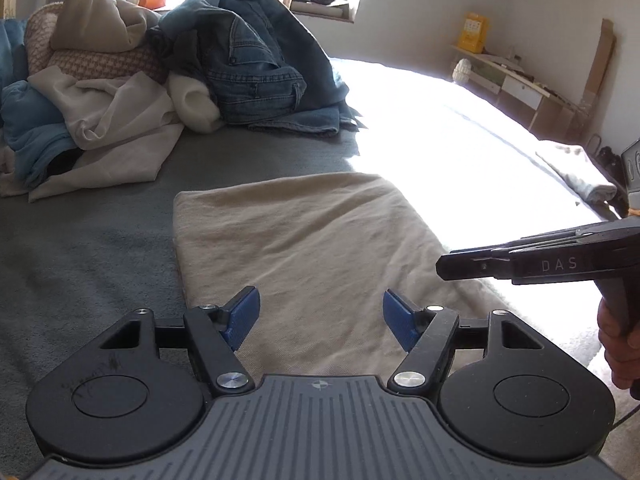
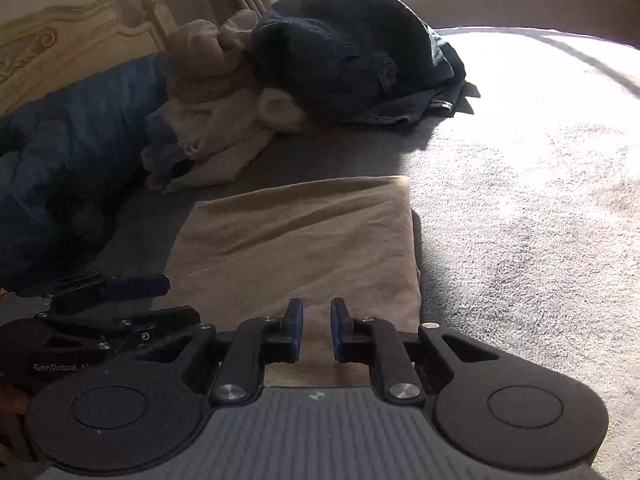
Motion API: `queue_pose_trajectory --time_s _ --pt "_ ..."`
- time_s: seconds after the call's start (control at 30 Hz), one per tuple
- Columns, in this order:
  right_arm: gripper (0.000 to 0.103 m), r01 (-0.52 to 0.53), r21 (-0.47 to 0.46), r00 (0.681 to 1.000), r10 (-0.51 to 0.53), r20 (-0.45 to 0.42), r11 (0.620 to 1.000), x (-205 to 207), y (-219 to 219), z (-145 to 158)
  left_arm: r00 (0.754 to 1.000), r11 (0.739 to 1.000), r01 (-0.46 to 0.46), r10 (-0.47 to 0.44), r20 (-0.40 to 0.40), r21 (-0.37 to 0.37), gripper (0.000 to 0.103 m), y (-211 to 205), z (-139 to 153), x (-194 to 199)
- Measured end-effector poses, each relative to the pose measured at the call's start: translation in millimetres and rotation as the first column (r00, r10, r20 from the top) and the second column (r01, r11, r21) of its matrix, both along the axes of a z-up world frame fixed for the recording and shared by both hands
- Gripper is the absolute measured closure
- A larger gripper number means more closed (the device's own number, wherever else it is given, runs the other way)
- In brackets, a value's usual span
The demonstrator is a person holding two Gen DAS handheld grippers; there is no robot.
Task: Fold clothes
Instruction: 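Open the left tool and release the beige stack end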
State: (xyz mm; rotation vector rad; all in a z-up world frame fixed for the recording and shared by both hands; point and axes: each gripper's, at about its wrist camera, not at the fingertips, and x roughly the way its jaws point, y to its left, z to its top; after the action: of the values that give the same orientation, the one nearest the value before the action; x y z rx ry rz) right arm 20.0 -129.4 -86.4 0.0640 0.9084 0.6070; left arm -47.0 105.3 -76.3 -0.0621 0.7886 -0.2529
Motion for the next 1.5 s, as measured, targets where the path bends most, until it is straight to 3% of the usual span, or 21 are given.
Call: queue_pose_trajectory --time_s 0.17,1.5 --pt "0.089 -0.015 -0.035 1.000 0.014 -0.023 0.999 0.9 -0.3 -18.8 1.000 0.998 0.001 -0.002 0.008 0.066 0.033 -8.5 -14.7 -8.0" --pt "0.087 0.024 0.000 0.999 -0.024 -0.032 1.000 -0.5 -3.7 -21.9 0.999 0.998 -0.042 0.043 -0.025 0.049 0.032 -6.1 -7.8 -4.3"
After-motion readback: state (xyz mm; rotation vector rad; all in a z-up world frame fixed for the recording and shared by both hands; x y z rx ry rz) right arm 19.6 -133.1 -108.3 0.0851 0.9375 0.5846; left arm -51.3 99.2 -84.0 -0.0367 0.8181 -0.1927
